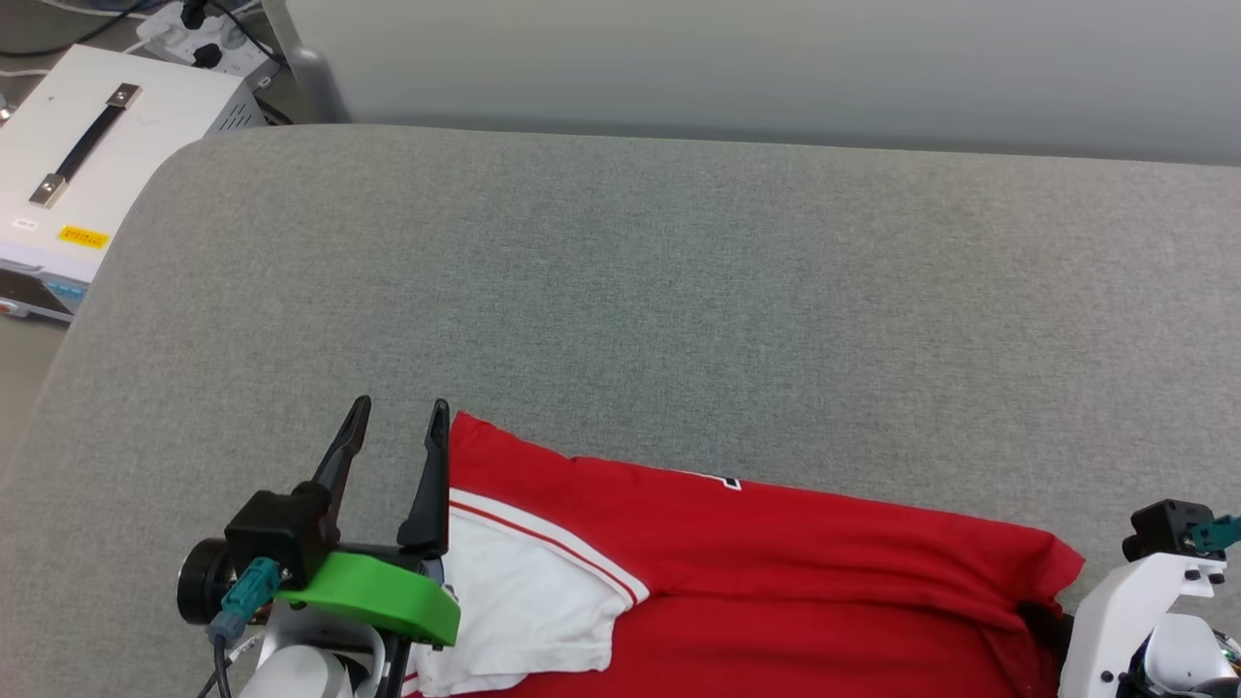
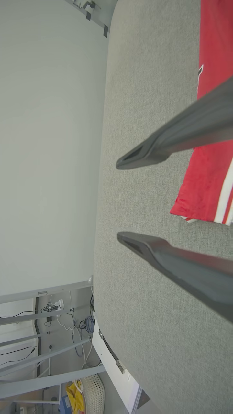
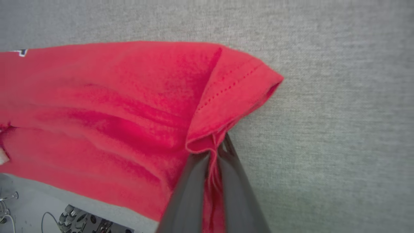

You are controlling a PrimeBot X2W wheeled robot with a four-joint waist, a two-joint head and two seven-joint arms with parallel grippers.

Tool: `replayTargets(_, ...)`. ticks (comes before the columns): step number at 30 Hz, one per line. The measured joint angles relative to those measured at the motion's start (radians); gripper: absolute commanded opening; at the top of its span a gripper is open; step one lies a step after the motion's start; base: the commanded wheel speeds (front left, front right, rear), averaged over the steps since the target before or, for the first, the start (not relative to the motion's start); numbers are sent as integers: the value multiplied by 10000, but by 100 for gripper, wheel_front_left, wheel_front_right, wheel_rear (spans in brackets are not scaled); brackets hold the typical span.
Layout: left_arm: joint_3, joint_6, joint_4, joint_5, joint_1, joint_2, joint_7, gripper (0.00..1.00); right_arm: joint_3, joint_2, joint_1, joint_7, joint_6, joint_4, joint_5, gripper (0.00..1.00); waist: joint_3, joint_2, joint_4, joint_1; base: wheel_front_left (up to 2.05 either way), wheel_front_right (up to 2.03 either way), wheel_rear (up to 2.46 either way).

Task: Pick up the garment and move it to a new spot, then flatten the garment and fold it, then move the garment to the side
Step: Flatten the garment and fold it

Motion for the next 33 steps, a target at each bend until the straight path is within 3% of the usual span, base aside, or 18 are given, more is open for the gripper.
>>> replayTargets(6, 44, -8, 77, 63, 123, 8, 0, 100, -798, -351, -9, 516, 4, -232, -123, 0, -270, 0, -190, 0, 0, 0, 0)
replayTargets(14, 0, -25, 77, 69, 140, 21, 0, 100, -2788, -825, 10, 863, 4, -128, -366, 0, -491, 0, -402, 0, 0, 0, 0)
replayTargets(18, -17, -17, 86, 69, 149, 15, 0, 100, -3551, -715, 3, 1097, 4, -157, -334, 0, -519, 0, -494, 0, 0, 0, 0)
replayTargets(21, -31, -15, 96, 67, 163, 12, 0, 100, -3948, -280, -60, 1521, 4, -161, 42, 0, -546, 0, -536, 0, 0, 0, 0)
replayTargets(27, -88, -13, 115, 67, 178, 12, 2, 100, -4679, 1386, -760, 3400, 2, -209, 2514, 0, -608, 0, -486, 0, 0, 0, 0)
replayTargets(28, -105, 13, 119, 67, 181, 13, 2, 100, -4945, 1680, -1063, 4251, 2, -171, 3779, 0, -595, 0, -419, 0, 0, 0, 0)
replayTargets(33, -203, 2, 153, 58, 156, -8, 8, 100, -4449, 1712, -1295, 4815, 2, 650, 6280, 0, -530, 0, -235, 0, 0, 0, 0)
